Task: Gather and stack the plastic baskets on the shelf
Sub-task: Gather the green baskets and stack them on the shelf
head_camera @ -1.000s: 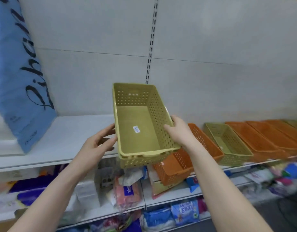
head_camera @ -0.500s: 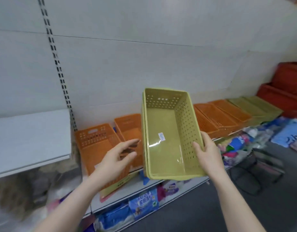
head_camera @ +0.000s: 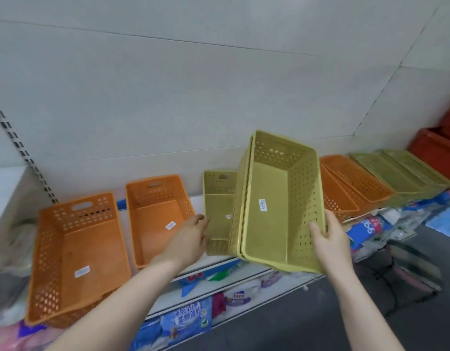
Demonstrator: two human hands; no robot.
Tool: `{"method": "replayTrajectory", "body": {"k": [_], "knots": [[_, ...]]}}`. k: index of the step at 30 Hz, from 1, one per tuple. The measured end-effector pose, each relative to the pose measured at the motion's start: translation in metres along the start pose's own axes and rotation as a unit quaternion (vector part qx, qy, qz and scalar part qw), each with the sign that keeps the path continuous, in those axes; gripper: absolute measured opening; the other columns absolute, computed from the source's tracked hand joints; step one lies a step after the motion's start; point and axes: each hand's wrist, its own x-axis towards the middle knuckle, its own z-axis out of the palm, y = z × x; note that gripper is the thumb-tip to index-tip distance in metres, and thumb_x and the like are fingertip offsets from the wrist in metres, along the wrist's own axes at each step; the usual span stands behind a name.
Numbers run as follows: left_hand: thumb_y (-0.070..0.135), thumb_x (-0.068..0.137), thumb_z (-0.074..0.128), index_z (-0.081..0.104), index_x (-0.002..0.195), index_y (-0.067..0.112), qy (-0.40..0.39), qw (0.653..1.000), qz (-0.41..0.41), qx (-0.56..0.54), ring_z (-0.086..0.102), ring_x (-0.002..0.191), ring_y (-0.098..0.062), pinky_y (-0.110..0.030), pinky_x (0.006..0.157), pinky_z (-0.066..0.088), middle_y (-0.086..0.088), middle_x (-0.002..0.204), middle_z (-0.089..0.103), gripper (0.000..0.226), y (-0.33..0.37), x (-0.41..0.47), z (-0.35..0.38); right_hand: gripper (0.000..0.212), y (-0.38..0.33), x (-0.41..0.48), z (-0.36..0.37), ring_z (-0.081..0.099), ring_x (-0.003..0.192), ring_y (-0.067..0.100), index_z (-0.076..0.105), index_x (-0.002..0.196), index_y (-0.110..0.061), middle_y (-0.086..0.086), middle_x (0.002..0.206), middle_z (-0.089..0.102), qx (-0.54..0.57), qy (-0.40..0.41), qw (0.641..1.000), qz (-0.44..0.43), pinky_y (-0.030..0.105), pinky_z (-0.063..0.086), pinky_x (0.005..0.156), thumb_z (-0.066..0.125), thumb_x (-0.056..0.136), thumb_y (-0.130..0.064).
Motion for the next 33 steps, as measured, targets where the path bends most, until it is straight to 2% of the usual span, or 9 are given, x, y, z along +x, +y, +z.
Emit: {"method": "replayTrajectory", "body": {"k": [6, 9, 12, 15, 18, 23, 26, 30, 33], "knots": [[0.027, 0.083, 0.056, 0.067, 0.113, 0.006, 0.004, 0.992, 0.047, 0.119, 0.066, 0.106, -0.034, -0.037, 0.09, 0.053, -0.013, 0.102, 0.073, 0.038, -0.024, 0.029, 0.015, 0.039, -0.034, 0.065, 0.037, 0.061, 0.113, 0.024, 0.049, 0.134, -0.025, -0.005, 0.122, 0.064, 0.001, 0.014, 0.999, -0.032, 0.048, 0.047, 0.1, 0.05, 0.097, -0.015], [0.034, 0.087, 0.044, 0.058, 0.129, 0.007, 0.029, 0.995, 0.05, 0.085, 0.057, 0.123, -0.031, -0.036, 0.101, 0.046, -0.011, 0.117, 0.07, 0.052, -0.036, 0.028, 0.024, 0.042, -0.037, 0.092, 0.065, 0.06, 0.116, 0.032, 0.048, 0.136, -0.023, 0.006, 0.126, 0.066, -0.004, -0.016, 1.0, -0.02, 0.048, 0.046, 0.101, 0.053, 0.095, -0.015], [0.03, 0.092, 0.05, 0.036, 0.147, 0.009, 0.006, 1.0, 0.011, 0.018, 0.036, 0.141, -0.024, -0.029, 0.113, 0.028, -0.007, 0.141, 0.055, 0.061, -0.039, 0.029, 0.026, 0.041, -0.027, 0.11, 0.087, 0.06, 0.116, 0.038, 0.051, 0.133, -0.019, 0.013, 0.126, 0.066, -0.082, -0.093, 0.992, 0.009, 0.044, 0.046, 0.099, 0.053, 0.093, -0.013], [0.024, 0.093, 0.057, 0.024, 0.152, 0.01, 0.008, 0.999, -0.02, -0.032, 0.025, 0.145, -0.017, -0.019, 0.111, 0.018, -0.002, 0.148, 0.047, 0.069, -0.033, 0.03, 0.026, 0.039, -0.02, 0.117, 0.097, 0.061, 0.115, 0.034, 0.056, 0.131, -0.015, 0.013, 0.127, 0.065, -0.157, -0.185, 0.97, 0.019, 0.037, 0.047, 0.094, 0.055, 0.092, -0.013], [0.016, 0.091, 0.057, 0.025, 0.152, 0.012, 0.001, 0.998, -0.042, -0.055, 0.022, 0.147, -0.017, -0.018, 0.111, 0.016, -0.001, 0.149, 0.045, 0.069, -0.032, 0.033, 0.028, 0.036, -0.015, 0.121, 0.103, 0.063, 0.111, 0.033, 0.057, 0.127, -0.016, 0.012, 0.121, 0.067, -0.194, -0.224, 0.955, 0.014, 0.039, 0.049, 0.093, 0.055, 0.091, -0.013], [0.012, 0.097, 0.045, 0.047, 0.142, 0.016, 0.034, 0.989, -0.099, -0.105, 0.028, 0.146, -0.019, -0.03, 0.115, 0.025, -0.006, 0.147, 0.048, 0.045, -0.022, 0.039, 0.033, 0.04, -0.006, 0.127, 0.119, 0.056, 0.118, 0.036, 0.049, 0.129, -0.01, 0.016, 0.129, 0.057, -0.237, -0.305, 0.922, 0.014, 0.043, 0.046, 0.1, 0.047, 0.09, -0.004], [0.024, 0.1, 0.042, 0.058, 0.133, 0.017, 0.058, 0.973, -0.182, -0.128, 0.035, 0.142, -0.02, -0.03, 0.113, 0.027, -0.01, 0.148, 0.047, 0.037, -0.008, 0.044, 0.027, 0.064, 0.003, 0.125, 0.123, 0.044, 0.132, 0.036, 0.028, 0.148, -0.013, 0.014, 0.152, 0.03, -0.21, -0.325, 0.922, 0.004, 0.046, 0.038, 0.108, 0.049, 0.09, 0.004], [0.043, 0.099, 0.037, 0.065, 0.12, 0.017, 0.08, 0.966, -0.239, -0.054, 0.054, 0.118, -0.031, -0.035, 0.091, 0.042, -0.017, 0.112, 0.07, 0.044, 0.028, 0.056, 0.016, 0.073, 0.013, 0.135, 0.116, 0.036, 0.14, 0.035, 0.018, 0.154, -0.019, 0.011, 0.16, 0.015, -0.179, -0.344, 0.921, -0.028, 0.045, 0.034, 0.111, 0.052, 0.092, 0.001], [0.049, 0.096, 0.042, 0.054, 0.122, 0.013, 0.039, 0.956, -0.29, -0.032, 0.062, 0.108, -0.033, -0.037, 0.084, 0.048, -0.014, 0.113, 0.07, 0.045, 0.044, 0.069, 0.021, 0.067, 0.018, 0.147, 0.112, 0.035, 0.141, 0.035, 0.022, 0.153, -0.019, 0.012, 0.16, 0.016, -0.167, -0.366, 0.914, -0.049, 0.045, 0.032, 0.112, 0.052, 0.094, -0.006]]}}
